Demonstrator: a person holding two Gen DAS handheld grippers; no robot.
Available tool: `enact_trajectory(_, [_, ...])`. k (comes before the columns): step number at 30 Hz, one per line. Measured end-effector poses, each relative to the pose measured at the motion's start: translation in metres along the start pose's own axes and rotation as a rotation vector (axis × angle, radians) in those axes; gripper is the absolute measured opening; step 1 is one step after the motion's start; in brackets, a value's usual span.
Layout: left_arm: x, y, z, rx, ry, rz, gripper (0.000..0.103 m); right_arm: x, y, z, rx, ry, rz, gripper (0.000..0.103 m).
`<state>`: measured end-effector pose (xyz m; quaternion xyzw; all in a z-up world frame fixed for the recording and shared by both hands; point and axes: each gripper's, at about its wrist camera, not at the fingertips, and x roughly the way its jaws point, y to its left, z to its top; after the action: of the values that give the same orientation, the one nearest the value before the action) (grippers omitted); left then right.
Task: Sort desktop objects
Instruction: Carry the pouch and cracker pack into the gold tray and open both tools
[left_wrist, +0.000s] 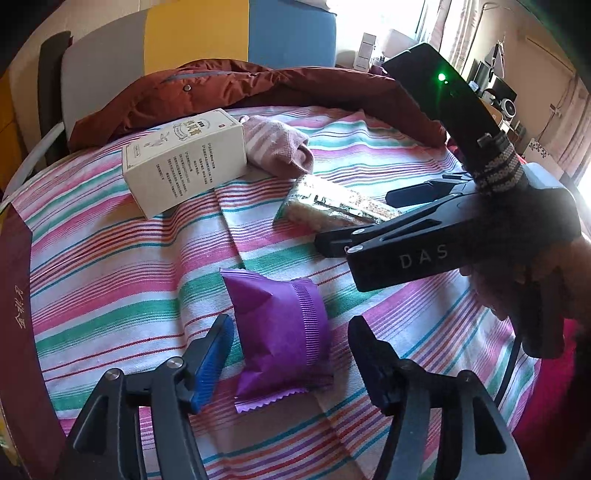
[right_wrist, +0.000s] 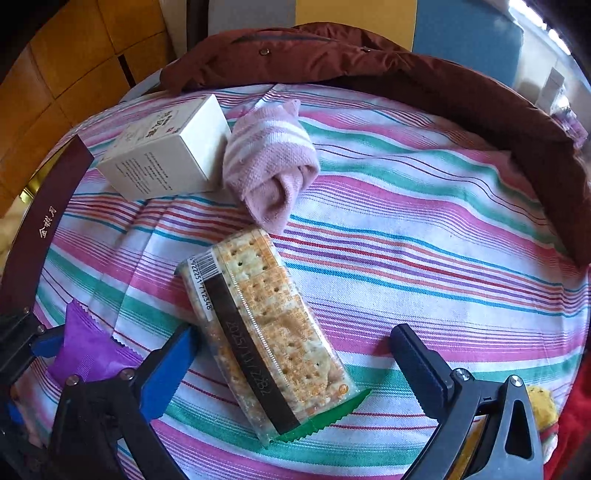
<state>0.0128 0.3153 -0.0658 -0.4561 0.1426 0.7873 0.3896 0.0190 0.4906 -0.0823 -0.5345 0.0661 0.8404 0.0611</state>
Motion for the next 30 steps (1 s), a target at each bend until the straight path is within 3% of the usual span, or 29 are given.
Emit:
enact_trajectory(2, [0.0,-0.001,0.001,-0.002,0.0,0.003,0.065,-0.002,0.0,-0.001,-0.006,-0.001,-0.004,0.1])
enact_trajectory(4, [0.001,-0.001,0.001,-0.002,-0.002,0.011,0.064,-0.007,0.001,-0.001,-0.03,-0.007,0.002,0.087])
enact_trajectory(6, [0.001,-0.003,0.0,0.007,-0.003,0.035,0.062,-0.013,0.005,0.0,-0.064,-0.018,0.012,0.06])
enact_trajectory(8, [0.0,-0.005,-0.002,0.019,-0.01,0.065,0.054,-0.017,0.011,-0.001,-0.102,-0.024,0.008,0.053])
enact_trajectory(11, [-0.003,0.004,-0.003,-0.017,-0.021,0.064,0.042,-0.016,0.028,-0.002,-0.124,-0.03,-0.001,0.051])
enact_trajectory(17, [-0.019,0.016,-0.005,-0.085,-0.046,0.022,0.04,-0.027,0.03,-0.006,-0.125,-0.054,0.012,0.05])
enact_trajectory(24, [-0.062,0.029,-0.002,-0.123,-0.119,0.016,0.04,-0.045,0.056,-0.003,-0.105,-0.142,0.192,0.05])
enact_trajectory(30, [-0.093,0.057,-0.008,-0.173,-0.146,0.067,0.04,-0.059,0.077,-0.002,-0.091,-0.191,0.276,0.05])
